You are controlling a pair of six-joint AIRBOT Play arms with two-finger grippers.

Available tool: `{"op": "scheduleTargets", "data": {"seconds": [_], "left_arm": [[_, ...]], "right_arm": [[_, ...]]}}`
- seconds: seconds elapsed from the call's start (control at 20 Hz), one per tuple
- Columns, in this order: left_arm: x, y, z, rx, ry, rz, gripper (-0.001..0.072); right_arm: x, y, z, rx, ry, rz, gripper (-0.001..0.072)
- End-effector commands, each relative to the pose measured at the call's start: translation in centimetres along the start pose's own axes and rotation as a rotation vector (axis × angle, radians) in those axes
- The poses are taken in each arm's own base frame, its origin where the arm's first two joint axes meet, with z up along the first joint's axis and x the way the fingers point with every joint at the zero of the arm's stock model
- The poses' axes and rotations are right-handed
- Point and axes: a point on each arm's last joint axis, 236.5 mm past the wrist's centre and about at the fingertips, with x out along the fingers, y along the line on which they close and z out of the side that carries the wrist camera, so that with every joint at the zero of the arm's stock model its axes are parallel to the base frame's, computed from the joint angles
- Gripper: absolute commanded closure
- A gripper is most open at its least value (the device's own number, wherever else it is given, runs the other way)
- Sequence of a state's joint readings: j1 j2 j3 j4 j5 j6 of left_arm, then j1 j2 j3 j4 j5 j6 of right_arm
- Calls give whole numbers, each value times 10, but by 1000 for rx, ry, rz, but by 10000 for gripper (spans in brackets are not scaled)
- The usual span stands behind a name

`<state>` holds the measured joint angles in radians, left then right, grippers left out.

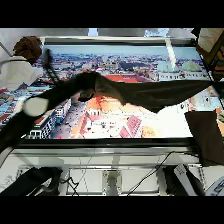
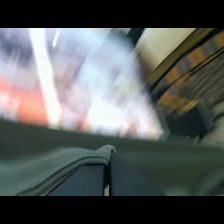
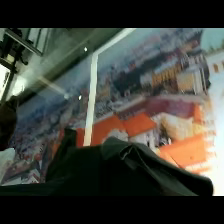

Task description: Fold the shirts.

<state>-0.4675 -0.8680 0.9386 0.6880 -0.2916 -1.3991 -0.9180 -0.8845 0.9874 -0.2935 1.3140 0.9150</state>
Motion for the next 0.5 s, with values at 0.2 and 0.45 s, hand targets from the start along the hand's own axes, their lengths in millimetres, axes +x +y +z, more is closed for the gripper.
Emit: {"op": "scheduleTargets", "data": {"seconds": [0.2,0.45], "left_arm": [[-179,-122,150,304,-588,-177,699],[-231,-166,179,478,-697,-195,700]], "right_arm": [[-71,189,57,-338,-218,242,687],[-109,285,76,-649,-336,210,688]]}}
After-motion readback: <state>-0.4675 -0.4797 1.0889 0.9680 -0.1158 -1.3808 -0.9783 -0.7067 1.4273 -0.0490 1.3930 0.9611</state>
